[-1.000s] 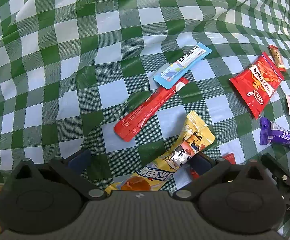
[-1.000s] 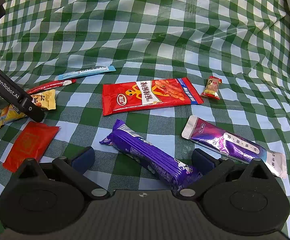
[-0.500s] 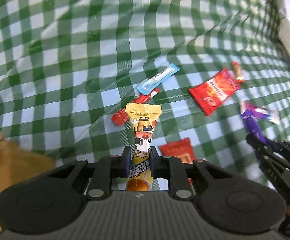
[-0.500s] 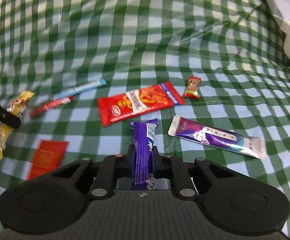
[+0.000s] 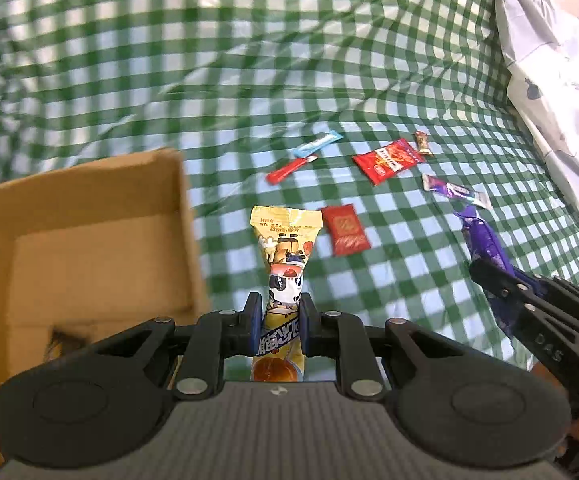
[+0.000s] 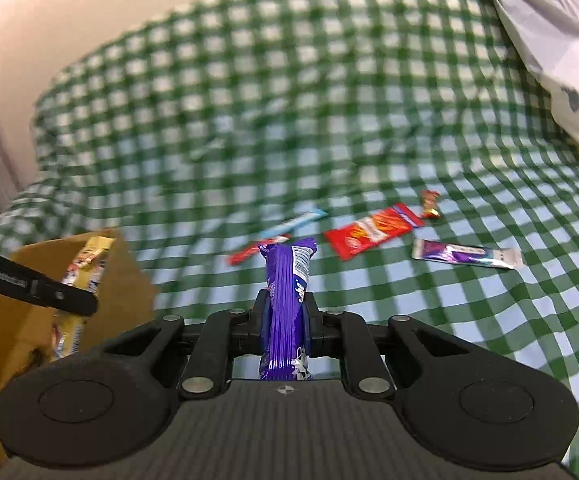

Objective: Organize snacks
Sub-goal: 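Carry the yellow wafer and purple bar over the box with both tools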

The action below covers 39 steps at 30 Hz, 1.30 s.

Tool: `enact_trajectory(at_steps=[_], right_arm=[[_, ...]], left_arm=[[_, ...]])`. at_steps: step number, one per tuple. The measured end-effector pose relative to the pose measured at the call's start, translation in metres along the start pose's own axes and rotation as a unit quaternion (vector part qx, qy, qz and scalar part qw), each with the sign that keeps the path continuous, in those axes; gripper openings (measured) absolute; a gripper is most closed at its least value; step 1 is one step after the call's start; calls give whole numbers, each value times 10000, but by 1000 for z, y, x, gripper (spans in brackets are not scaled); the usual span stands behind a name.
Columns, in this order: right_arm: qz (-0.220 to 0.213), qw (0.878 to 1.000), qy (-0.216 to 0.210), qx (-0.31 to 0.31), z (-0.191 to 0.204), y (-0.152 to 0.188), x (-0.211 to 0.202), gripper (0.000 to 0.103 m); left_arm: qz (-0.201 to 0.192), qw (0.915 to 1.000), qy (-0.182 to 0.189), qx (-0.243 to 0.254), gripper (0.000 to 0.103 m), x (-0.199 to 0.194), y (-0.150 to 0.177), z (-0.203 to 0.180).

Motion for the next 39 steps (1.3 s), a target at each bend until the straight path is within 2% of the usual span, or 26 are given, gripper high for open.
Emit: enact_trajectory(at_steps=[4,7,15,19,24,30,39], right_arm=[[-2,9995,-303,80,37,9,-49,16],[38,9990,-437,28,64,19,-81,16],[509,9955,-794,67,131,58,-147,16],[697,9928,-945,-216,163,76,-167,16],[543,9914,-1010,-626,191,78,-185,16],[450,9905,-961,-874,205,82,-200,16],[422,9885,-895,-1142,219,82,-205,16]], left_arm=[[-5,9996,-234,-168,20,-46,36,23],[-82,9980,-597,-178,20,-77,59,40],[-84,9928,-1090,-485,21,-142,115,79],[-163,9927,-1026,-606,21,-164,136,88],[-281,9928,-955,-665,21,-188,161,92],[-451,9923,-902,-716,21,-205,172,98],[-515,9913,-871,-847,21,-208,176,107]])
Point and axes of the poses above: each gripper's, at about its wrist camera, not at the fingertips, and x roughly the way its jaws point, z to its left, y to its underside, the point moved 3 cm from there along x, roughly the way its jaws point, and after that the axes turned 4 degrees about -z, right-handed, at the moved point
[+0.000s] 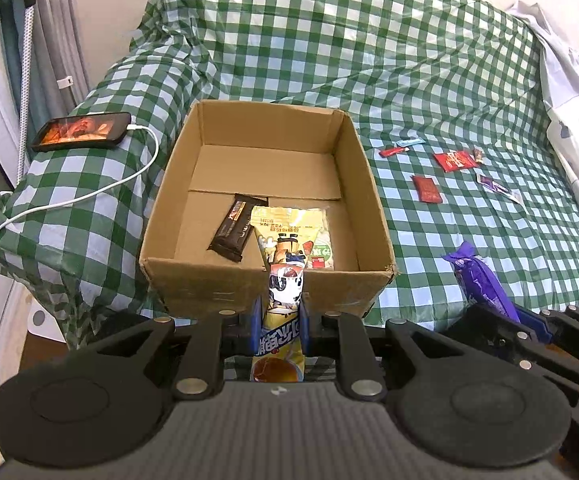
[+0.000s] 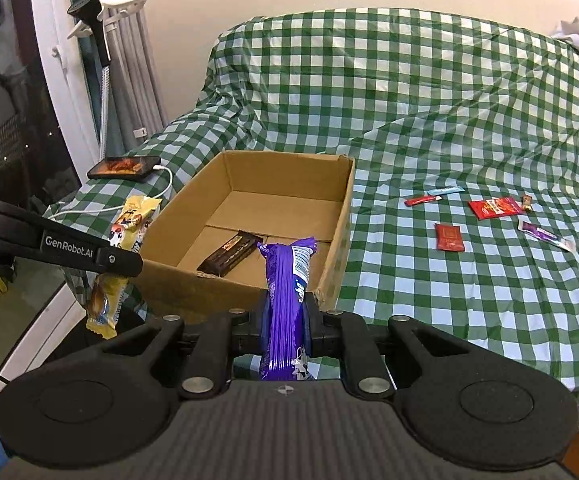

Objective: Organize snacks
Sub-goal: 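Carry the yellow wafer and purple bar over the box with both tools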

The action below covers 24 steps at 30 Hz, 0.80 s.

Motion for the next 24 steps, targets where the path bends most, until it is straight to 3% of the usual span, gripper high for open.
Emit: enact_trajectory(at_steps=[24], right_arm=[[233,9996,20,-171,9,-5,20,16]], left_arm=[[188,9998,1,-104,21,20,-2,8]])
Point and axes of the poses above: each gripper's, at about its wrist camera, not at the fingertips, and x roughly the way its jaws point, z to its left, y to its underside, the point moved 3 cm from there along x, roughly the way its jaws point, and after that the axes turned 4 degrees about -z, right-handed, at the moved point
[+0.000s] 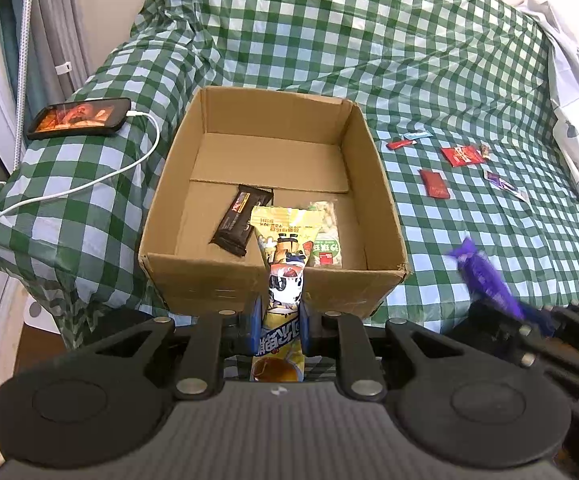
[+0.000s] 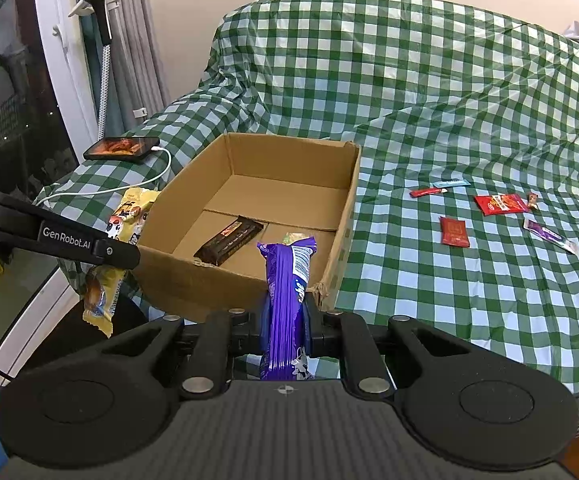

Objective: Organize snacks
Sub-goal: 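Carry the yellow wafer and purple bar over the box with both tools, then lower the yellow wafer and purple bar into the box with both tools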

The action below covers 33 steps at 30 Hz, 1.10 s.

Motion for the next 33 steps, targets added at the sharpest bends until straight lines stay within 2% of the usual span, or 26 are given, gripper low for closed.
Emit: enact_trajectory(at_steps=[5,14,33], right_arm=[[-175,9997,76,162,-7,-12,4,16],[-361,9993,85,69,-9,-41,14,16],[-120,9997,-191,-55,6,-66,63,16]], left_arm=[[61,9999,20,-140,21,5,-7,8],[-1,9995,-38,-305,21,13,-24,21],[-98,9984,-106,-550,21,46,-74,45]])
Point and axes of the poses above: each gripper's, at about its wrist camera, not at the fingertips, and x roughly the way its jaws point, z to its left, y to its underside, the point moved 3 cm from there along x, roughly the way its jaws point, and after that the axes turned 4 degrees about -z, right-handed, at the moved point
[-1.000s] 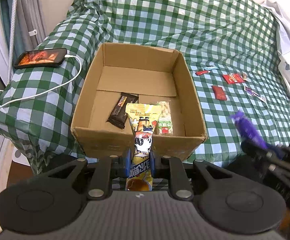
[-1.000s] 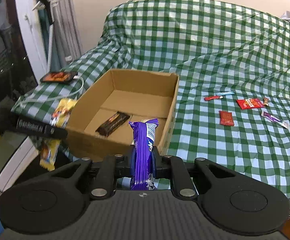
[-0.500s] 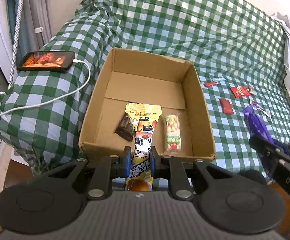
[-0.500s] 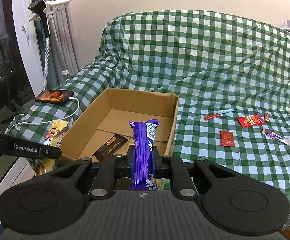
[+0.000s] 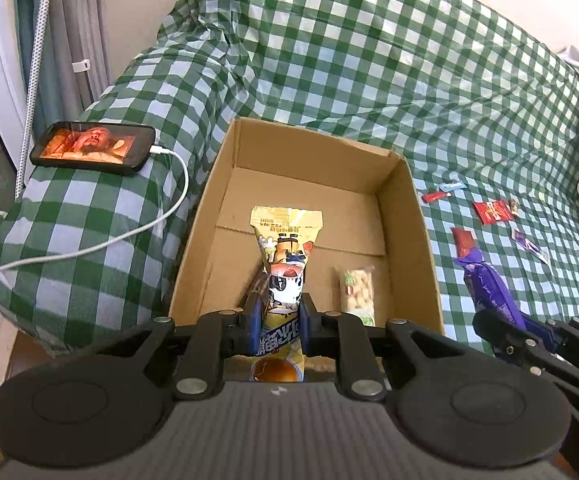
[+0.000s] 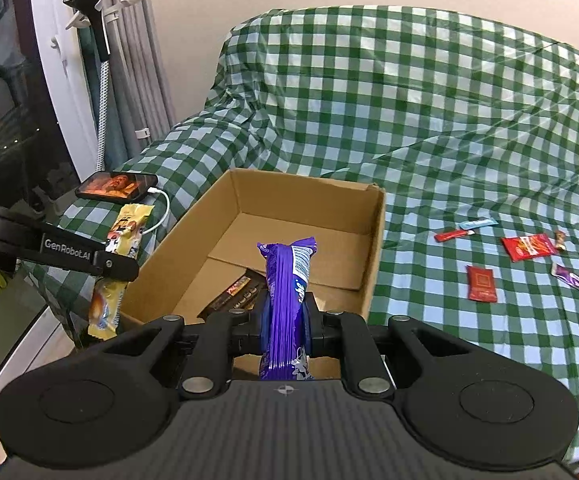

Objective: Organize snacks
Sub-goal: 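Lower the yellow wafer and purple bar into the box with both tools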

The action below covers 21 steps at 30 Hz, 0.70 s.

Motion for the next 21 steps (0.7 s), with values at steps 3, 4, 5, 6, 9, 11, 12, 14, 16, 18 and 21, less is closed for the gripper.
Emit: enact_trajectory(at_steps=[3,4,5,6,9,11,12,14,16,18,21], right_arm=[[30,10000,-50,-7,4,-4,13,16],[39,10000,-64,-3,6,-6,18,16],[54,10000,-78,5,7,-7,24,16],[70,9999,-89,17,7,-9,29,16],[143,9998,-132,44,7,-13,43,16],[193,9997,-149,48,7,-16,55,16],[216,9996,-160,58,7,-17,59,16],[256,9995,-166,87,5,-19,70,16],[304,9994,-151,115,4,-20,81,16],[366,9992,-138,124,2,-20,91,16],[463,9987,-126,151,0,-18,106,16]], left_arm=[[21,10000,-19,-18,21,12,-8,2],[26,10000,-23,-19,21,15,-11,3],[36,10000,-27,-20,21,19,-13,4],[49,10000,-29,-20,21,24,-15,4],[109,9999,-49,17,21,39,-22,6],[159,9998,-81,48,21,49,-24,8],[190,9998,-96,66,21,55,-25,9],[256,9995,-129,116,21,67,-27,10],[340,9991,-159,175,21,79,-29,11],[420,9987,-195,213,21,91,-30,12],[480,9981,-240,305,21,106,-33,11]])
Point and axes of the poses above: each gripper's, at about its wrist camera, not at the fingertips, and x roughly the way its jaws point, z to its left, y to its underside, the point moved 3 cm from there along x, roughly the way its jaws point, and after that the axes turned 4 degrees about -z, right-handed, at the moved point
